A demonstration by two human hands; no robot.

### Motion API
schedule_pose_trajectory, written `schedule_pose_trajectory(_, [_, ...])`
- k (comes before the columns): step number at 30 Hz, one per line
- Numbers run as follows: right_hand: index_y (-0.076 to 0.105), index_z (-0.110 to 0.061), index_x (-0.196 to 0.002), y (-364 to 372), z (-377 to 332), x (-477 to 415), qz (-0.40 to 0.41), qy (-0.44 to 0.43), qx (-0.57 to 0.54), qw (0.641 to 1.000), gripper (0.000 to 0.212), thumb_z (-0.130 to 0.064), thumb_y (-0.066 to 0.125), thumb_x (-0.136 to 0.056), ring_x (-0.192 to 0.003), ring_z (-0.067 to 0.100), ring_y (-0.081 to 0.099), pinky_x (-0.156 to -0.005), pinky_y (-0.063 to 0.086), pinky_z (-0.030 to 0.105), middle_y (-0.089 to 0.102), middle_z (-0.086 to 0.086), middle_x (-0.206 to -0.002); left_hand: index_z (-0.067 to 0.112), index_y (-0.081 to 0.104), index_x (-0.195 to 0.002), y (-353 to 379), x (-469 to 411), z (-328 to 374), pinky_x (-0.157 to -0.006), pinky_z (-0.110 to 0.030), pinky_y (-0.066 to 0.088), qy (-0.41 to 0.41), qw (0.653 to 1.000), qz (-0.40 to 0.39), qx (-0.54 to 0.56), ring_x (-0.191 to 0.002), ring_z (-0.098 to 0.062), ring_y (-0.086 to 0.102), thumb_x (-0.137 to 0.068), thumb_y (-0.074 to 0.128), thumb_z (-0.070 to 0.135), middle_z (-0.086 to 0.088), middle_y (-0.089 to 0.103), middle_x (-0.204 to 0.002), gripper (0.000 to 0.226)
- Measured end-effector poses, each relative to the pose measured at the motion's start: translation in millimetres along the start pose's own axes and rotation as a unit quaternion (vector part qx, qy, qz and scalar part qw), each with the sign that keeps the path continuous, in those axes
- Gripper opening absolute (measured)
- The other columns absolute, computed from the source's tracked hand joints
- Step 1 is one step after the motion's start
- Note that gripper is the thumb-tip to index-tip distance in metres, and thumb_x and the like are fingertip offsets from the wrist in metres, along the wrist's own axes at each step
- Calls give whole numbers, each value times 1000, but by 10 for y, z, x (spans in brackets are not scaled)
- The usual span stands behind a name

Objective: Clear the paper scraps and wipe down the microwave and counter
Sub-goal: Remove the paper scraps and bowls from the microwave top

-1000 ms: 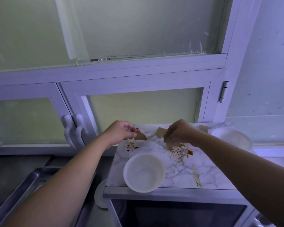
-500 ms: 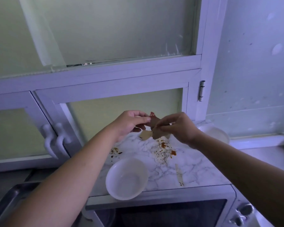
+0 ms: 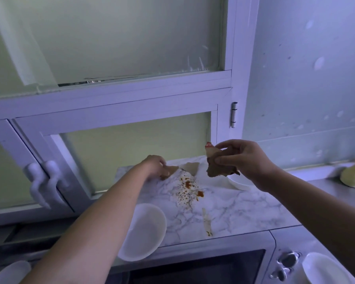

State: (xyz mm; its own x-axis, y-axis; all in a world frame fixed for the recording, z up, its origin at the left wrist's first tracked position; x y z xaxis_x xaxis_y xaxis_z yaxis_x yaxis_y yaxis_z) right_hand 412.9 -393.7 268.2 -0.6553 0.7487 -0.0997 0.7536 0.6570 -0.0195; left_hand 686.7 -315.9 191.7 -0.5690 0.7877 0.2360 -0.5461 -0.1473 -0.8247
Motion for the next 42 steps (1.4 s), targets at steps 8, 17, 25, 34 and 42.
schedule_pose_trajectory(8, [71,-6,-97,-413,-30,210,42,-1,-39,998,26,8,77,-76,-67,31,66,-60,49,39,75,20,-89,13,69,-91,-325,33,198,-66,-30,48,38,973,79,211,-79,-22,62,-79,74,-4,-12,69,-94,21])
schedule_pose_trajectory(17, [68,-7,-107,-743,-41,415,90,-9,-68,994,32,7,74,-79,-74,33,70,-61,54,37,74,23,-94,16,66,-80,270,-108,904,-76,-38,60,80,991,-22,105,-75,-23,63,-73,76,-4,-9,64,-87,24])
schedule_pose_trajectory(25, [68,-11,-107,-868,60,616,93,-3,-86,992,34,7,75,-79,-64,32,66,-58,48,38,74,21,-89,5,68,-114,396,-221,866,-85,-32,51,24,998,-20,-52,-96,-22,60,-71,87,29,-4,64,-107,53])
schedule_pose_trajectory(34, [69,-15,-108,-949,210,740,97,19,-92,991,37,6,76,-78,-66,31,67,-51,50,31,74,20,-90,2,67,-115,463,-201,986,-91,-34,52,-15,997,-22,-67,-104,-26,65,-74,86,18,-9,68,-114,48])
schedule_pose_trajectory(42, [68,-15,-110,-1072,219,852,97,12,-102,990,38,3,77,-78,-65,33,65,-54,49,35,74,23,-90,15,64,-74,393,-72,1267,-51,-22,34,11,994,-91,58,-58,-12,53,-78,79,5,-3,64,-70,18])
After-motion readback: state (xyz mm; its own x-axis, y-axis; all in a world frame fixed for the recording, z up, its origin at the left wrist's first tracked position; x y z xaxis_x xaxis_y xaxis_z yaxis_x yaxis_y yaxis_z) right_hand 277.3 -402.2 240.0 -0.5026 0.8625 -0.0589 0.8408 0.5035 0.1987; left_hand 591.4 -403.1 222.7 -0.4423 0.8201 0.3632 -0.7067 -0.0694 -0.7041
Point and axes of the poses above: each hand's wrist, its own x-axis away from the middle knuckle, its own y-axis out of the palm, z = x × y, the point moved 9 cm from there along -x, towards the middle knuckle
